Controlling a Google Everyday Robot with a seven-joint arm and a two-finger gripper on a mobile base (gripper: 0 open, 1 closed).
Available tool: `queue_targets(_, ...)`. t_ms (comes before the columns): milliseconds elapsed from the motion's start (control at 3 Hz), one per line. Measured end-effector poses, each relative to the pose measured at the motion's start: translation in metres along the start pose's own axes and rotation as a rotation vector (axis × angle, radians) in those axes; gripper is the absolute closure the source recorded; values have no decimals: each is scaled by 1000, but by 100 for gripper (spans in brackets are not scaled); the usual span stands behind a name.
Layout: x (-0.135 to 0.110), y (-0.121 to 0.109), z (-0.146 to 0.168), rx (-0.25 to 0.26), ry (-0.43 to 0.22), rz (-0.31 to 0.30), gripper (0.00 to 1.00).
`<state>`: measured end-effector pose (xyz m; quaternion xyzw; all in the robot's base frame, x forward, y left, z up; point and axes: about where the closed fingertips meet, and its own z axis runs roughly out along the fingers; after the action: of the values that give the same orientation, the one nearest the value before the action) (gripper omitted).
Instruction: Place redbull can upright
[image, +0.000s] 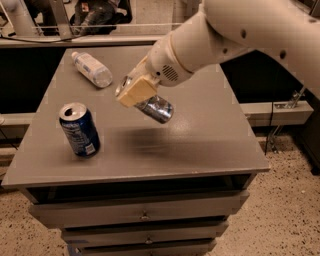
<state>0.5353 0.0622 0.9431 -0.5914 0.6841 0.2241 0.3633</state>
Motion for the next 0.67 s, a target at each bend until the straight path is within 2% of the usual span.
queue_targets(333,-4,0,1,-25,-255,77,100)
queue_targets(667,-14,7,-14,-64,-487,185,100)
